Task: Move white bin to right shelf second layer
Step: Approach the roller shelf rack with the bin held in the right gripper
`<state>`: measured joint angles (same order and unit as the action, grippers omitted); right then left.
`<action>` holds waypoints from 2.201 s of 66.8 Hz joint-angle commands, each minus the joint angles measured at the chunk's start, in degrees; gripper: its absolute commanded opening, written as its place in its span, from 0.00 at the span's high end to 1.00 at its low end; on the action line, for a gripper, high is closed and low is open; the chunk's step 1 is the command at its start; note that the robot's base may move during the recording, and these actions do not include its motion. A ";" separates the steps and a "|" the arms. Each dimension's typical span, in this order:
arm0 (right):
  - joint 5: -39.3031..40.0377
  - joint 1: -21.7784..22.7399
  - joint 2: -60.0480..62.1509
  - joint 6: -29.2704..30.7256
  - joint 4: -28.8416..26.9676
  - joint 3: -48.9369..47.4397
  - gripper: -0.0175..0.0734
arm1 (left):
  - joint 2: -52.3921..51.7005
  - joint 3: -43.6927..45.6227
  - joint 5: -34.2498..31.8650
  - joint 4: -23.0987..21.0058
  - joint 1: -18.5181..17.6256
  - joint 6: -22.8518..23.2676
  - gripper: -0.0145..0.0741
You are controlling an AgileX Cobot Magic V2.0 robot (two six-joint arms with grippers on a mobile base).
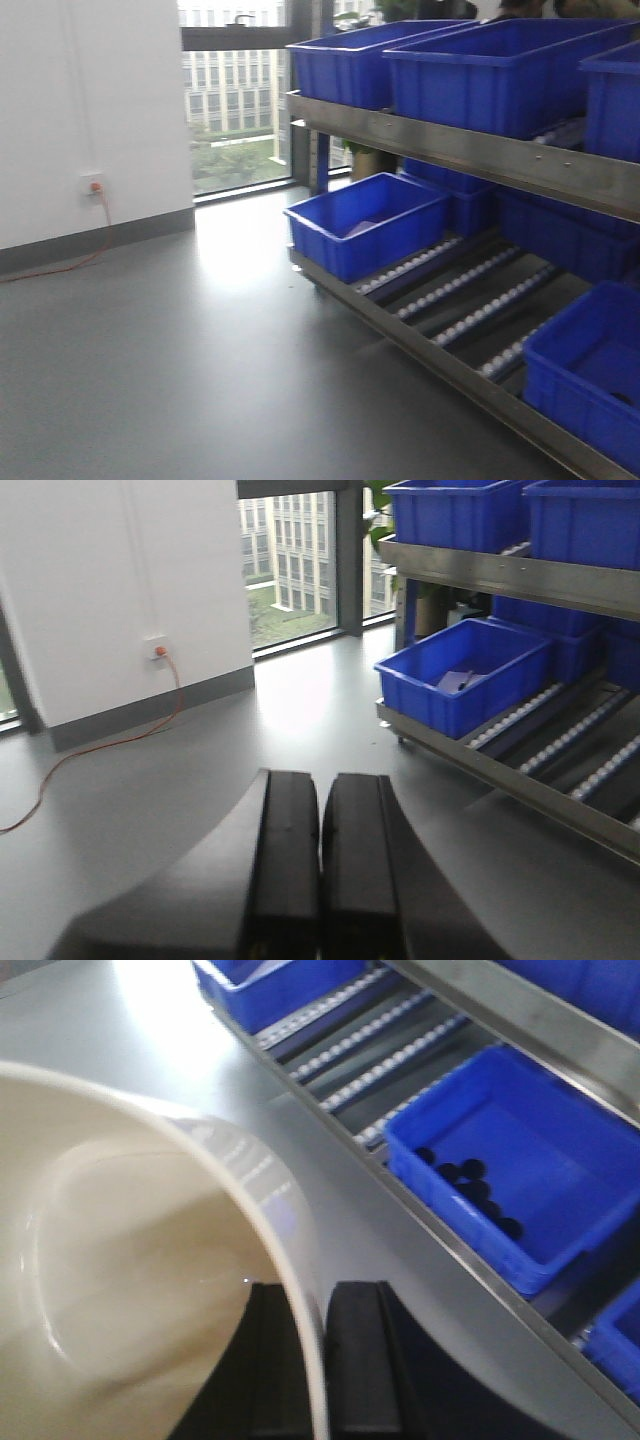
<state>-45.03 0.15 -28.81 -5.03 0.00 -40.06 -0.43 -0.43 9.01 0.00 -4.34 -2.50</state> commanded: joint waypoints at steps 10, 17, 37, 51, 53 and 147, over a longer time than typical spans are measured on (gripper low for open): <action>4.91 -0.01 -0.12 0.23 0.00 -1.56 0.75 | -0.92 -2.11 -4.57 0.00 -0.32 0.30 0.74; 4.91 -0.01 -0.12 0.23 0.00 -1.56 0.75 | -0.92 -2.11 -4.57 0.00 -0.32 0.30 0.74; 4.91 -0.01 -0.12 0.23 0.00 -1.56 0.75 | -0.92 -2.11 -4.57 0.00 -0.32 0.30 0.74; 4.91 -0.01 -0.12 0.23 0.00 -1.56 0.75 | -0.92 -2.11 -4.57 0.00 -0.32 0.30 0.74; 4.91 -0.01 -0.12 0.23 0.00 -1.56 0.75 | -0.92 -2.11 -4.57 0.00 -0.32 0.30 0.74; 4.91 -0.01 -0.12 0.23 0.00 -1.56 0.75 | -0.92 -2.11 -4.57 0.00 -0.32 0.30 0.74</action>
<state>-45.03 0.15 -28.81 -5.03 0.00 -39.96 -0.43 -0.43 9.01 0.00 -4.34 -2.50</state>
